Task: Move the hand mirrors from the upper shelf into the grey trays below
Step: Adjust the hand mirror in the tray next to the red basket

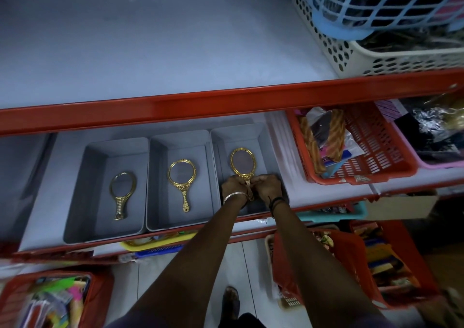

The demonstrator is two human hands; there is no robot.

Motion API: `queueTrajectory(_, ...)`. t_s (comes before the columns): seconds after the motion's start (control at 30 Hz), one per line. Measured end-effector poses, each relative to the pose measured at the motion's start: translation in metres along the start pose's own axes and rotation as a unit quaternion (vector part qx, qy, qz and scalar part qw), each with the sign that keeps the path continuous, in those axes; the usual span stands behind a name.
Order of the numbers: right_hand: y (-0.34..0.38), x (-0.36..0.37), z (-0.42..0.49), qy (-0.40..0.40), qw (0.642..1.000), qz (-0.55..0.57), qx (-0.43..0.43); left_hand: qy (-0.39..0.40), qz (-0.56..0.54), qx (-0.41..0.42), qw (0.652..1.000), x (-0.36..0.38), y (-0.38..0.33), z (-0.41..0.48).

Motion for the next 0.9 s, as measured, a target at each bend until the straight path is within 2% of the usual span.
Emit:
queueTrajectory(0.17, 0.0035, 0.0001, 0.0004, -0.005, 1.000, -0.021, -0.014, -0.004, -0.014, 0.009, 1.000, 0.0004, 0.0026, 0.0020)
queueTrajectory(0.9, 0.0078, 0.0000, -0.0051, -0.016, 0.996, -0.062, -0.055, -0.003, 0.086, 0.057, 0.995, 0.0045, -0.0026, 0.0062)
Point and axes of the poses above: each hand's wrist, its own z-axis towards the middle knuckle, its own x-axis out of the palm, y = z × x, the point moved 7 cm from there along z, towards the middle knuckle, and after that the axes turned 12 degrees about -z, right-handed, at the moved point
